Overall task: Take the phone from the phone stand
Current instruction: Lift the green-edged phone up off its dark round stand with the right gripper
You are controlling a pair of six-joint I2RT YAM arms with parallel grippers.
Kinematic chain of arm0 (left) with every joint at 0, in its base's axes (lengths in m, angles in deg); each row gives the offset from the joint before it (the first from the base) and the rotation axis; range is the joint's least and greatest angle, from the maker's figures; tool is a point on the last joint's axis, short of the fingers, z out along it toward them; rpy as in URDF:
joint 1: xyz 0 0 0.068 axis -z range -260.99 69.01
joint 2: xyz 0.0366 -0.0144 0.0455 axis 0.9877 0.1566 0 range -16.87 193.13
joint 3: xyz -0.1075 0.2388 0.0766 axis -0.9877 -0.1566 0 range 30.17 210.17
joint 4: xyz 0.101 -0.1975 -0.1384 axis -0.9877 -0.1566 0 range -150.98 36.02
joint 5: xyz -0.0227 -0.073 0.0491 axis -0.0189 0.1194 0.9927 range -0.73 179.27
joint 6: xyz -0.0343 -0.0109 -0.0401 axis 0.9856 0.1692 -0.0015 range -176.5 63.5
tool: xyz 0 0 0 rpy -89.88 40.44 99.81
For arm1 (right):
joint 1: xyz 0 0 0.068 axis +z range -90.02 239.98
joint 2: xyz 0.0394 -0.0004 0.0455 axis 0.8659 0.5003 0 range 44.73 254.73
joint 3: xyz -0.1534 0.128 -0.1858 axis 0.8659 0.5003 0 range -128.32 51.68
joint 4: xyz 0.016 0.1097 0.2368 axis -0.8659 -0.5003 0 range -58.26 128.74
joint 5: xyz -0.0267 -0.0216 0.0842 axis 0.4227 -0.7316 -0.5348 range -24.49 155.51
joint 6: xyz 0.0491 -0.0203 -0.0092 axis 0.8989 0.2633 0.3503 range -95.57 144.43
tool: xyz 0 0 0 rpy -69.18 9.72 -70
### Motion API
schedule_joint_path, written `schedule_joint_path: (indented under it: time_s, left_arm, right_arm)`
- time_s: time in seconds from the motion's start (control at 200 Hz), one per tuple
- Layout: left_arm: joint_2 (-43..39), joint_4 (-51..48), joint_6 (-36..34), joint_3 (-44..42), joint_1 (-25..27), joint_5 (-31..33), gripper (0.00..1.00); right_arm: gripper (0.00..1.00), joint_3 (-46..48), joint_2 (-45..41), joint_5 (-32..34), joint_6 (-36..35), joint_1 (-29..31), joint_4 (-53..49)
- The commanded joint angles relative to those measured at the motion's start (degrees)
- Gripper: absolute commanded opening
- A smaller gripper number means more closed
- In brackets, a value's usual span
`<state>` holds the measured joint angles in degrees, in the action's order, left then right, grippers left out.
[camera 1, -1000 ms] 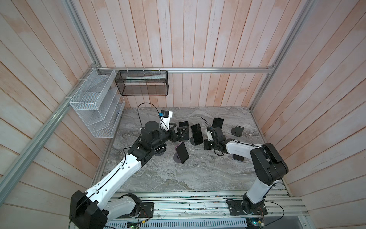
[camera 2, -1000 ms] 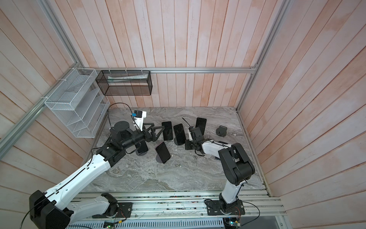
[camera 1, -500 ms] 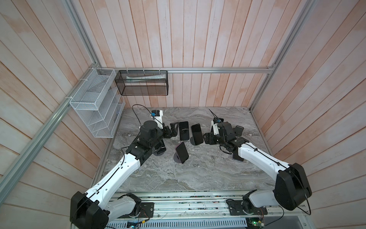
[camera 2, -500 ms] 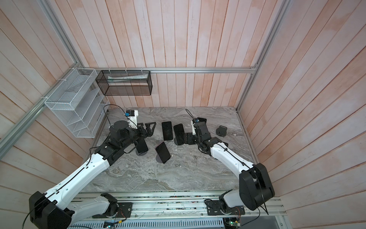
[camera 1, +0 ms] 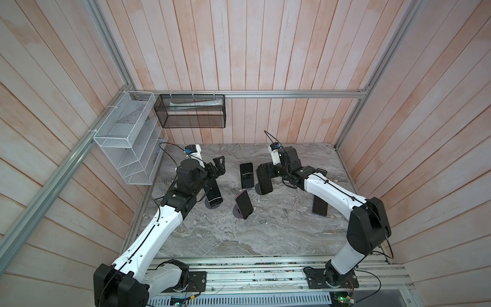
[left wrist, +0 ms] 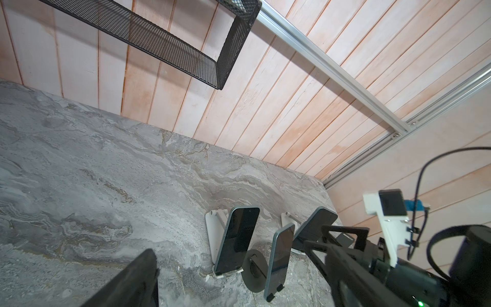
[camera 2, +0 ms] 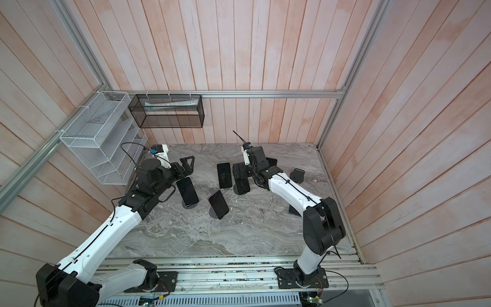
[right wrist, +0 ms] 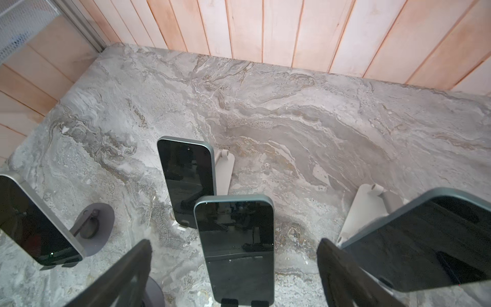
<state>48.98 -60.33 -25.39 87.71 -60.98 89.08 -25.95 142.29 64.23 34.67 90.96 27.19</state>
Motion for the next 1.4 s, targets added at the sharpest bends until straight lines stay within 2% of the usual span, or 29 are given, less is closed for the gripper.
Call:
schedule_joint_path:
  time_s: [0.0, 0.15, 0.71, 0.97, 1.395]
  left_arm:
    - [-0.5, 3.1, -0.2, -0.7, -0.3, -5.8, 1.00]
    - [0.2, 4.8, 0.1, -0.8, -0.2, -12.0, 1.00]
    - [0.5, 6.0, 0.0, -1.4, -0.2, -14.2, 1.00]
    - [0.9, 6.2, 0.1, -1.3, -0.2, -15.1, 1.00]
    - [1.0, 6.3, 0.1, -1.2, -0.3, -15.4, 1.00]
  right_arm:
    - [0.98, -4.6, 3.7, -2.0, -4.3, 0.3, -3.3]
    - [0.98, -7.4, 6.8, -2.1, -5.1, 0.3, -4.4]
    - [0.97, -9.3, 11.4, -0.4, -4.0, 0.3, -3.9]
    - [0.91, -9.1, 12.6, -0.8, -3.6, 0.5, -3.6]
    - [0.88, -8.0, 13.2, -0.6, -2.9, 0.9, -1.7]
